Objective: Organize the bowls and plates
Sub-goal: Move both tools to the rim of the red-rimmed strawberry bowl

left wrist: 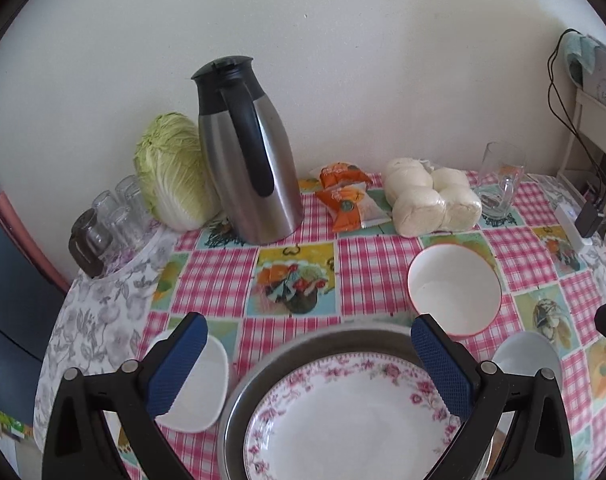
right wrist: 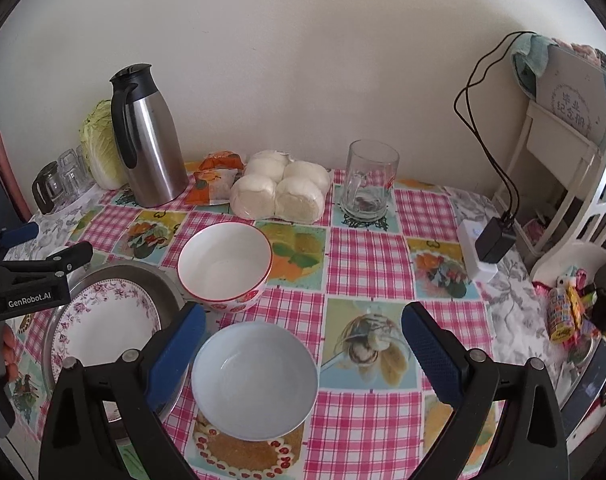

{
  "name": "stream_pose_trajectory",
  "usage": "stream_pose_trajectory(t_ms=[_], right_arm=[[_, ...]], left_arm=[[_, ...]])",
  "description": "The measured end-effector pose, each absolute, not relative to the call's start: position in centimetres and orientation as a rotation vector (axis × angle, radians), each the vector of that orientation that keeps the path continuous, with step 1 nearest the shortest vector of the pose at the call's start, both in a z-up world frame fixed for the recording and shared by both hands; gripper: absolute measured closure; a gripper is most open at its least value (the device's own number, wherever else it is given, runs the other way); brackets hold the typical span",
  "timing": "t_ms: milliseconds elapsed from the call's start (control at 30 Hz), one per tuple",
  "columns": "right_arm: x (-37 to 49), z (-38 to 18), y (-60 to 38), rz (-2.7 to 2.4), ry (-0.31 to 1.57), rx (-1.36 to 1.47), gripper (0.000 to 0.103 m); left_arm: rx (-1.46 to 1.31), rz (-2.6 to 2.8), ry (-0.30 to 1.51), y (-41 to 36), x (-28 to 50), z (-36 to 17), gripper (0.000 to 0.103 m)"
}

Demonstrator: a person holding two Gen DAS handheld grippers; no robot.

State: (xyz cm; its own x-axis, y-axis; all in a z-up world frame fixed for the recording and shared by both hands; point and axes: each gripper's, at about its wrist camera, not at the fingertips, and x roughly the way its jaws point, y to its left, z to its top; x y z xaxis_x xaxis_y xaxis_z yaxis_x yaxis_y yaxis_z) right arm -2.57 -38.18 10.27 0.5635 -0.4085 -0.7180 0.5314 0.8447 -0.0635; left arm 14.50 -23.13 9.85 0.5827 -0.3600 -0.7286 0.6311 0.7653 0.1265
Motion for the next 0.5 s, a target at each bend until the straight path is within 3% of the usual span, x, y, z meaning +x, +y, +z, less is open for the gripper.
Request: stream_pose_trajectory(t_ms=[500], right_arm=[[4.8, 9.4, -43.6, -0.489, 0.95, 0.31, 0.004]], left_arm=[[0.317, -0.648, 1.066, -28.6, 21.1, 8.6, 0.0]])
